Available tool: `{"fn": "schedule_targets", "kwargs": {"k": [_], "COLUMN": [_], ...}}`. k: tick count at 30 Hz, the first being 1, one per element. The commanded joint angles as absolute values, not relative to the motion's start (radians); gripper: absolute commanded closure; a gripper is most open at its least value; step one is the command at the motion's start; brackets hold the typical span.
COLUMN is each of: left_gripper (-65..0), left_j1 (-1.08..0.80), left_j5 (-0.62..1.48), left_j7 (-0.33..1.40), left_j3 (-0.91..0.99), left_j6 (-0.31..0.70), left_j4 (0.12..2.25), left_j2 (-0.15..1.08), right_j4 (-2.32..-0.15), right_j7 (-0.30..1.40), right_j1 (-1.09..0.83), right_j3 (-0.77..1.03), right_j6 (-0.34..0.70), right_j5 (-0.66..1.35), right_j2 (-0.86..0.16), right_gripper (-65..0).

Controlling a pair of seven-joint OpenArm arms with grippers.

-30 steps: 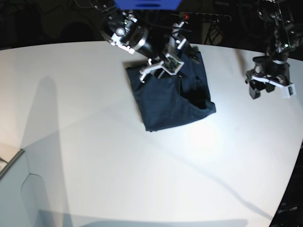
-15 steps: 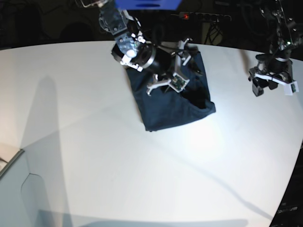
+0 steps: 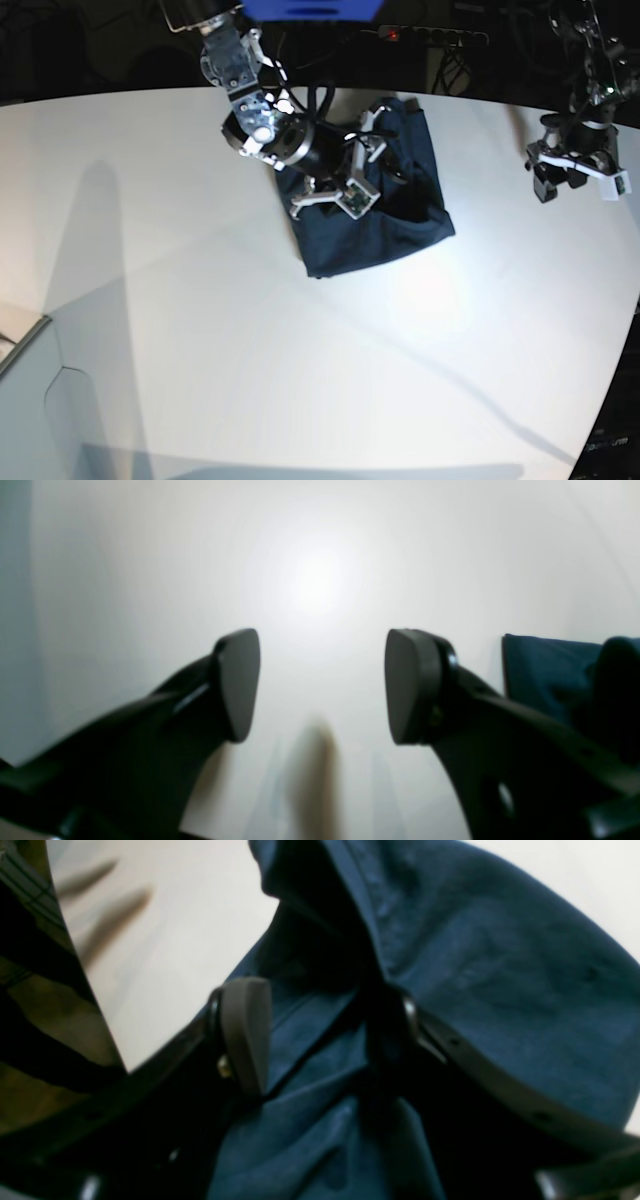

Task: Layout the t-shirt on the table in an organized manner, then fold the t-shirt properly
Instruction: 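Tuck and smooth the folded layers with the right gripper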

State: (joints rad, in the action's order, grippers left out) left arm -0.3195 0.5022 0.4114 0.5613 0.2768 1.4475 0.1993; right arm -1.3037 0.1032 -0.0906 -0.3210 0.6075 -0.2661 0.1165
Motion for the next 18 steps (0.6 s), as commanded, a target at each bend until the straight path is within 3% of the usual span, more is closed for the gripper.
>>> {"fn": "schedule_targets", "kwargs": {"k": [1,18], "left_gripper": [-38.6,-38.6], "left_j1": [-0.312,-0.309], "left_j5": [0.510,0.507], "left_j7": [0.389,0.389], "left_j3": [0.567,0.567], "left_j6": [0.283,0.283], "left_j4": [1.465,1.463], "left_j2": [0.211,0.211], "right_j4": [-1.303,-1.265], "right_j7": [0.076,0.076], "right_j1": [-0.068,-0.036], "right_j3": [-0.323,-0.325], "right_j6": [0.607,0.607], "right_j5": [-0.252,-0.251], "right_j2": [0.128,0.128], "right_gripper": [-33.1,-33.1]}}
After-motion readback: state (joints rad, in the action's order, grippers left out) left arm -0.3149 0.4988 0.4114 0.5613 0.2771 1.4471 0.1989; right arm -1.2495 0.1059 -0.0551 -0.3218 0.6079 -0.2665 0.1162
